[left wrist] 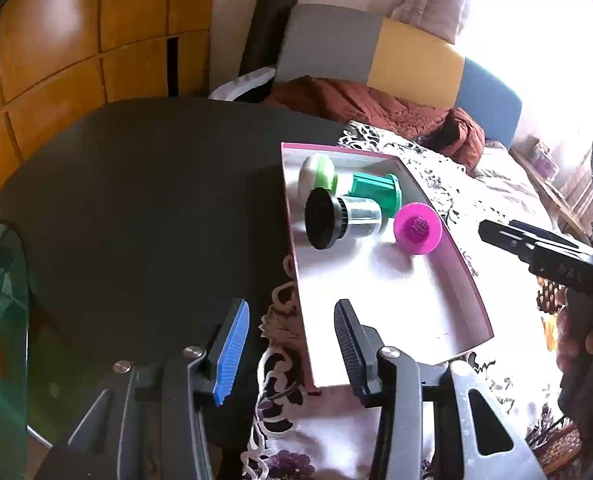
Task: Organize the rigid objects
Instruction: 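Move both tools back over the remaining toys on the tablecloth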
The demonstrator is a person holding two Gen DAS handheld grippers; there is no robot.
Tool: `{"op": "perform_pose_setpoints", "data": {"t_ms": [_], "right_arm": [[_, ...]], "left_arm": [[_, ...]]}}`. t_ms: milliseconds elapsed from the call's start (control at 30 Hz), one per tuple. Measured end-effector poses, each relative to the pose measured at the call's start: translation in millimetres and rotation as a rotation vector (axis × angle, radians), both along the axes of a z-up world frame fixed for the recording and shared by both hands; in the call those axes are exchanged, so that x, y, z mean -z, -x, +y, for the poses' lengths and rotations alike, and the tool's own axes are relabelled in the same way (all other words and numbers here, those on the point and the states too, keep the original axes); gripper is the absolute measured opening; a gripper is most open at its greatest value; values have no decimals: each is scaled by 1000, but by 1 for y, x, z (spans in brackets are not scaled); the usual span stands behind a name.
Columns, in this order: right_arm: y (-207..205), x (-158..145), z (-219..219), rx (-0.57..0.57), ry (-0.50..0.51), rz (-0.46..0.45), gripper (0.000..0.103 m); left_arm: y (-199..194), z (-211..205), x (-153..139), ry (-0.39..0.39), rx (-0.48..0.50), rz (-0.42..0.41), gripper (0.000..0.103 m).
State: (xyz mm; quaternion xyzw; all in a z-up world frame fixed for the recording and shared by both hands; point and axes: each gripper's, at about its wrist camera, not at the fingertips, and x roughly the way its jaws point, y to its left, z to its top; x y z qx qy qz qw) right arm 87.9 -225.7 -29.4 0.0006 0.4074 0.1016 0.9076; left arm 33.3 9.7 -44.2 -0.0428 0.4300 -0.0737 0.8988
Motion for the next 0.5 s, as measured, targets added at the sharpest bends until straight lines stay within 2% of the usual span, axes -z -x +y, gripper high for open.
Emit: {"op": "perform_pose_setpoints", "data": {"t_ms": [233, 500], "right_arm": [[8, -5, -56, 115, 8, -6, 87], [19, -15, -143, 306, 33, -31, 88]], "left_arm": [[1, -15, -1, -16, 37, 1, 45], [-1, -33, -5, -26, 91, 3, 45]]}}
